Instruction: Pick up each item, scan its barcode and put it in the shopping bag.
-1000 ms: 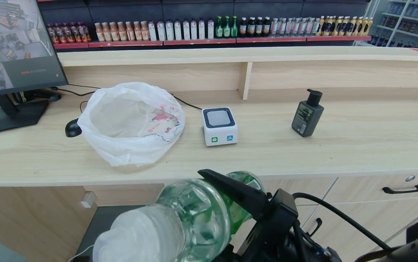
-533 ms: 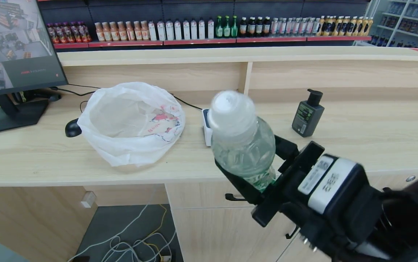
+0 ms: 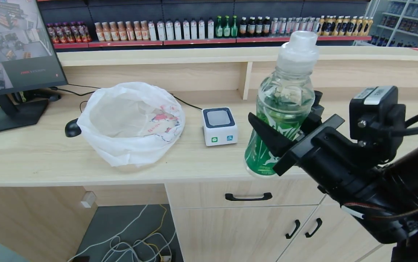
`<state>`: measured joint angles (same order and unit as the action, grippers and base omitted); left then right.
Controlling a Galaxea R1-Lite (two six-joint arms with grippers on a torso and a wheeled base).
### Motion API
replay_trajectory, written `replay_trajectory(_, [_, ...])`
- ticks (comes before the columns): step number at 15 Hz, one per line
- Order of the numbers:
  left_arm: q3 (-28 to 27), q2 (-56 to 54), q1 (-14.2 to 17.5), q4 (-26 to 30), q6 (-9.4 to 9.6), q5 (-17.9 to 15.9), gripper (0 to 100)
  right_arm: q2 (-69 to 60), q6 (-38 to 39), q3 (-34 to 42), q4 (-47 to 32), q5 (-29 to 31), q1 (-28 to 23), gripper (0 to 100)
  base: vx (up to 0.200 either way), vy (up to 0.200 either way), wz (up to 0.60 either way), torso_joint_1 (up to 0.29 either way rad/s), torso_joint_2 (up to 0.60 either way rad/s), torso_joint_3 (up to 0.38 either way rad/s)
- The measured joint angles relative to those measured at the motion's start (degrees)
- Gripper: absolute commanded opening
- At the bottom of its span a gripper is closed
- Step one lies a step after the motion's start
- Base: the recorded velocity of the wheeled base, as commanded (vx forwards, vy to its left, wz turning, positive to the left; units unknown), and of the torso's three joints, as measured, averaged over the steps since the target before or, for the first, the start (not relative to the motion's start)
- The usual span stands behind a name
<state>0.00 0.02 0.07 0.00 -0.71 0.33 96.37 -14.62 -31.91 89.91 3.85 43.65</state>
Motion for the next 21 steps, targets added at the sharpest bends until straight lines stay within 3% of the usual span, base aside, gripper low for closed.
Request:
replay_trajectory(5, [0.00,0.00,0.00,0.00,0.02,-0.01,100,1.84,8.52,-5.77,0.09,0.27,-4.33,0,0.000,0.000,0.00,0.000,0.00,0.000])
replay_trajectory(11, [0.00,0.00,0.00,0.00,0.00,-0.01,100,5.01,10.85,-7.69,0.00,0.55,-10.03,0,0.000,0.000,0.00,0.000,0.00,0.000])
replay_trajectory(17, [0.00,0.00,0.00,0.00,0.09,0.00,100,7.79,11.12,-8.18,0.01,0.44,-10.52,0,0.000,0.000,0.00,0.000,0.00,0.000])
replay_trajectory(21, [0.00,0.00,0.00,0.02,-0.18,-0.01,100,8.45,11.20,-8.24,0.12,0.41,-10.52,0,0.000,0.200,0.00,0.001,0.00,0.002])
